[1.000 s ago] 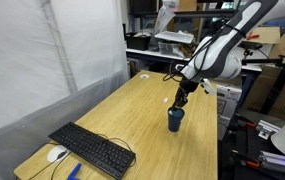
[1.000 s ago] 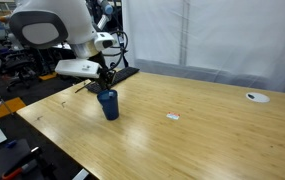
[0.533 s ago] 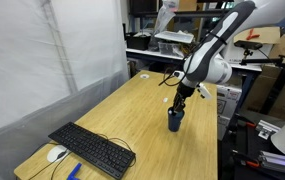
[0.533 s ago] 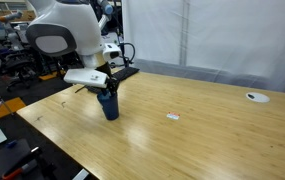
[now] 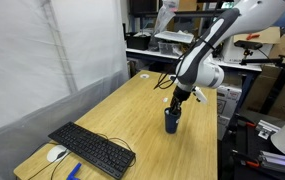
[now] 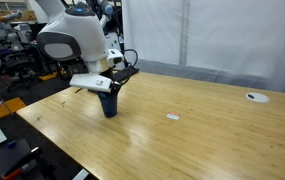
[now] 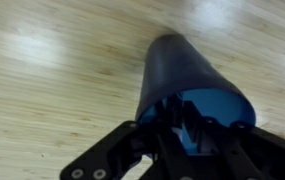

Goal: Remove the marker from the cup and put it on the table

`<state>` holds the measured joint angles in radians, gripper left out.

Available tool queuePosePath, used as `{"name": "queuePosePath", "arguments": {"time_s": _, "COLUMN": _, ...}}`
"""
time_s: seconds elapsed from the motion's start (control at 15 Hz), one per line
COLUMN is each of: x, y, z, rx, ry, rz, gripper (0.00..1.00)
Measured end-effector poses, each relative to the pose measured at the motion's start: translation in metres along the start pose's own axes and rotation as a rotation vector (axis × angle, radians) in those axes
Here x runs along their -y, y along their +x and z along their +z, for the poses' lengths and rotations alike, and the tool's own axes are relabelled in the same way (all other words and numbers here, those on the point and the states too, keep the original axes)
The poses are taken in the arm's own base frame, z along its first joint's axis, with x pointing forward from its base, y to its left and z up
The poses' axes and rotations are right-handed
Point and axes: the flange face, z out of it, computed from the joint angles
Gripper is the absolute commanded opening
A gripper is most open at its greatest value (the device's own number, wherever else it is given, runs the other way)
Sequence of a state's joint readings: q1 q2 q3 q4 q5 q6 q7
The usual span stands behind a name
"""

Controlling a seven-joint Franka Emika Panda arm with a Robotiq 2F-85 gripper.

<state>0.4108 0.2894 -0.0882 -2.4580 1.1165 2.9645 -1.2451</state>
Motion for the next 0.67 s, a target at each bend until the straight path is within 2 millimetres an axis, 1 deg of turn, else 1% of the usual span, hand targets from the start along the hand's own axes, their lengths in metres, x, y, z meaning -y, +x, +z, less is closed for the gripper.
{"name": "queuePosePath", "arguments": {"time_s": 0.13, "x": 0.000, "y": 0.002, "z": 0.000, "rx": -0.005, "ry": 0.001, "rz": 0.000, "gripper": 0.05}}
{"name": "queuePosePath", "arguments": {"time_s": 0.4, "x": 0.003, "y": 0.003, "z": -0.003, "rx": -0.012, "ry": -0.005, "rz": -0.008, "gripper": 0.05}}
{"name": "queuePosePath", "arguments": {"time_s": 0.67, "x": 0.019, "y": 0.011, "z": -0.024, "rx": -0.045, "ry": -0.028, "rz": -0.036, "gripper": 0.05}}
